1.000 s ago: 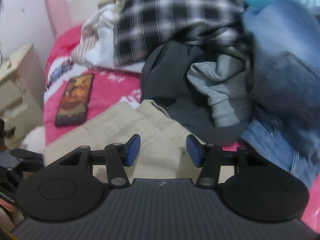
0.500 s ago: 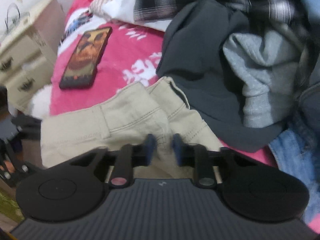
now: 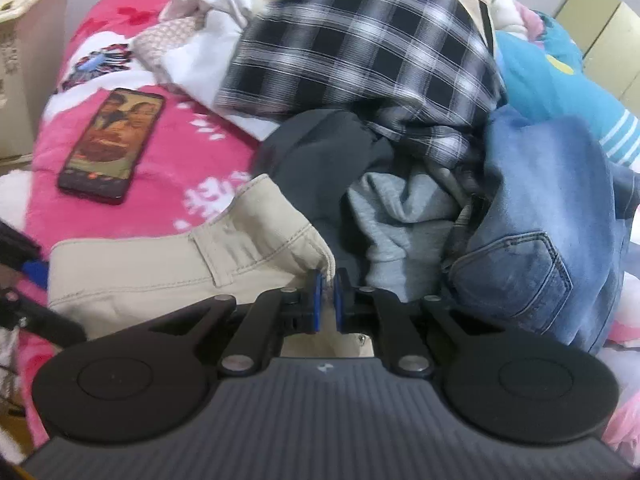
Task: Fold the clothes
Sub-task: 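Open the left gripper on the bundle while withdrawing the right gripper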
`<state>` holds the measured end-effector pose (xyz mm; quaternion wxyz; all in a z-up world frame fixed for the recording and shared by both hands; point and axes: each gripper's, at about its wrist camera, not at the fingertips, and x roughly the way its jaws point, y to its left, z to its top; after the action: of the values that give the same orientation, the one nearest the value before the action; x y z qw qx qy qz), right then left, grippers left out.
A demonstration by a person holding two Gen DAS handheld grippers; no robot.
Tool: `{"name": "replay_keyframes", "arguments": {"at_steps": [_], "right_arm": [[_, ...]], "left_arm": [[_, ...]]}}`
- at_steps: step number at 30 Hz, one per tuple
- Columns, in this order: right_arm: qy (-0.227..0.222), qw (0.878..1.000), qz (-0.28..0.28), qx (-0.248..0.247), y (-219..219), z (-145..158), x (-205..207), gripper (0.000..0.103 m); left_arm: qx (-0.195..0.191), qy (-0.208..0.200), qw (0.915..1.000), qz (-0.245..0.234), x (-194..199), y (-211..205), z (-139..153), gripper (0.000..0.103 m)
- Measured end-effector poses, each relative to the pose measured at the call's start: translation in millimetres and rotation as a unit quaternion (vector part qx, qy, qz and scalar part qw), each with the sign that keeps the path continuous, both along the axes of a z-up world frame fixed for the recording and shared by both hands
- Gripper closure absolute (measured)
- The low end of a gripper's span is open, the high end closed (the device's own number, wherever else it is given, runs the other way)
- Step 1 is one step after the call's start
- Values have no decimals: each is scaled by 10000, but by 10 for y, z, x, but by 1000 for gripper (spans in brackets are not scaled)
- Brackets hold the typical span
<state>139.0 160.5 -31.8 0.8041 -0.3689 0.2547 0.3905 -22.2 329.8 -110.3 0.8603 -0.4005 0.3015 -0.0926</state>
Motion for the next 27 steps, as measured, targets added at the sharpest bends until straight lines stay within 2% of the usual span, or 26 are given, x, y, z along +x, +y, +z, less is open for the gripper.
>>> {"name": "replay_keyframes", "arguments": {"at_steps": [7, 10, 14, 16, 19, 20, 27], "right_arm": [[79, 10000, -8, -54, 180, -375, 234, 98], [276, 9996, -51, 79, 224, -558, 317, 97], [403, 9977, -206, 500, 187, -646, 379, 92], [527, 9955, -320, 726, 124, -580, 416, 88], [677, 9856, -666, 1401, -144, -275, 463, 77], [726, 9809, -782, 1627, -235, -171, 478, 76], [534, 9634, -1689, 2010, -1237, 224, 314, 74]], "left_arm": [[141, 54, 9999, 14, 8, -5, -27, 53], [206, 52, 9998, 31, 9, -16, -34, 57], [221, 66, 9997, 93, -5, -18, -48, 66], [227, 77, 9996, 122, -25, -24, -51, 71], [257, 95, 9995, 154, -55, -37, -51, 74], [263, 104, 9995, 166, -65, -41, -49, 74], [395, 151, 9988, 231, -100, -83, -28, 75]]}}
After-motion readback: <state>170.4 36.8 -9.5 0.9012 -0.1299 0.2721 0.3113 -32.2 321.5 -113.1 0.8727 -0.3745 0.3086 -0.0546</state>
